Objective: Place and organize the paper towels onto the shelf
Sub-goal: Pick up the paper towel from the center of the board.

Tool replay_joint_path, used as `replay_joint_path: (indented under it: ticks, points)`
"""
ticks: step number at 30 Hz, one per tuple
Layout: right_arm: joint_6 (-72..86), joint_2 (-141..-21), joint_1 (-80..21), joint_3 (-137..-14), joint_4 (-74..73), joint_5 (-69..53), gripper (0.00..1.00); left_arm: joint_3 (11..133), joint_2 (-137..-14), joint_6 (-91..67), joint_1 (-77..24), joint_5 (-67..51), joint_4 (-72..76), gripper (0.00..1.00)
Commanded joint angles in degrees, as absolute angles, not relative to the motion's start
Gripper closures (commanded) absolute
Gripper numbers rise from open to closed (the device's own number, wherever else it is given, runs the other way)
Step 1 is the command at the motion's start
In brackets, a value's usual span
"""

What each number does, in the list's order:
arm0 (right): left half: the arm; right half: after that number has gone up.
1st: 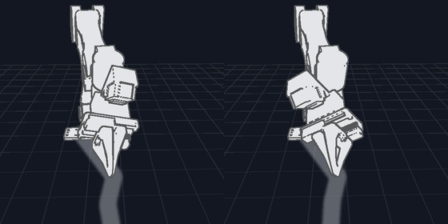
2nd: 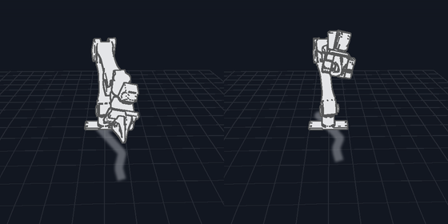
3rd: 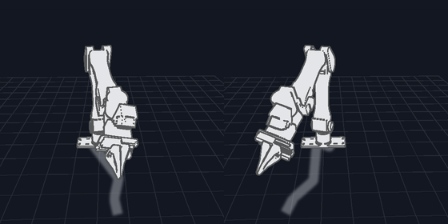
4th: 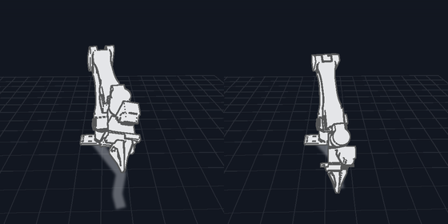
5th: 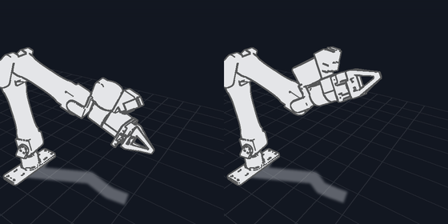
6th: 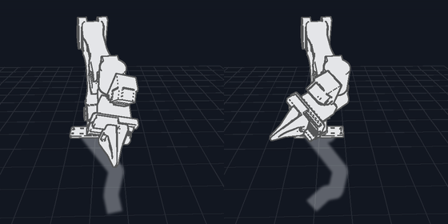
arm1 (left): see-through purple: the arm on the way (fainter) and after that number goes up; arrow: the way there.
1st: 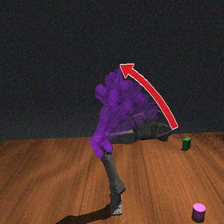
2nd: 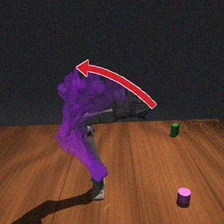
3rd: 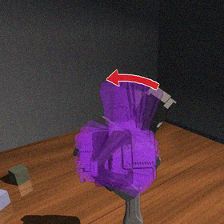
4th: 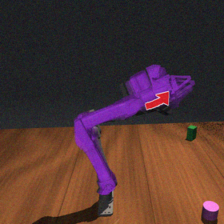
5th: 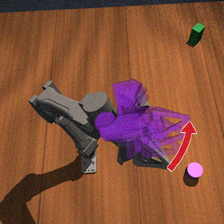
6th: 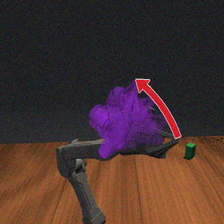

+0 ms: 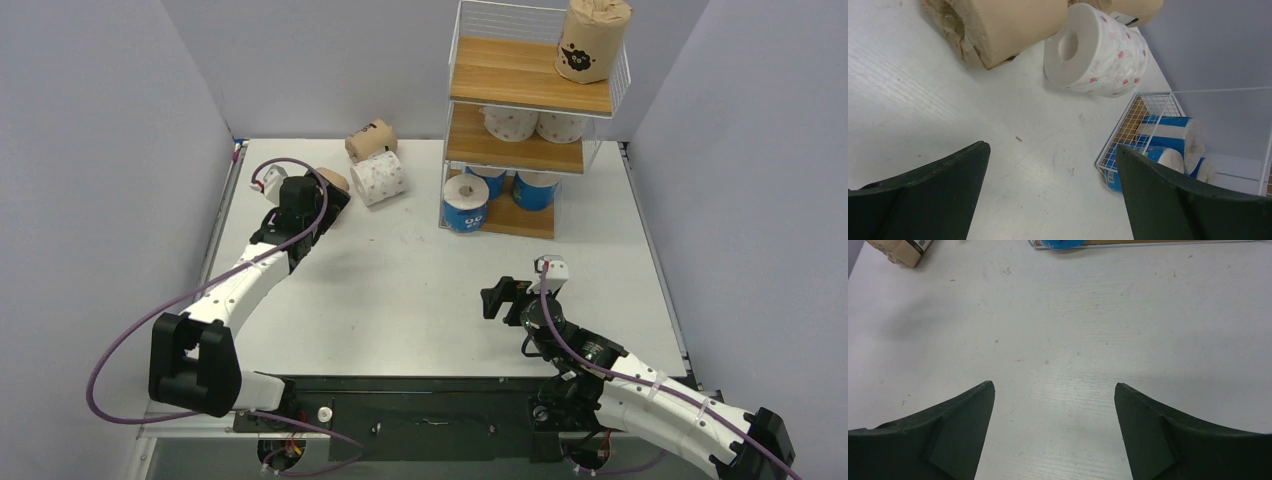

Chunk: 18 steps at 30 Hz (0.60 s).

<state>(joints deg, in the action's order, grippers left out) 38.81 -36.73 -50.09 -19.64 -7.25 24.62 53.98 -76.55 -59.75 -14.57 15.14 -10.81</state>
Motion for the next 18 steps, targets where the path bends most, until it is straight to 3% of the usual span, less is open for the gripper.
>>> replay_joint_path:
  ticks: [1,18]
  points:
    - [38.3,-35.59,-50.54,-16.97,-3.54,23.57,0.15,60.25,-81.5,-57.2,-13.56,12.4,-1.89,0.04]
    - [37.94,-35.77,-50.54,-17.69,-7.03,25.11,0.17,68.11,-98.61,-51.18,-11.64,8.13,9.93,0.04]
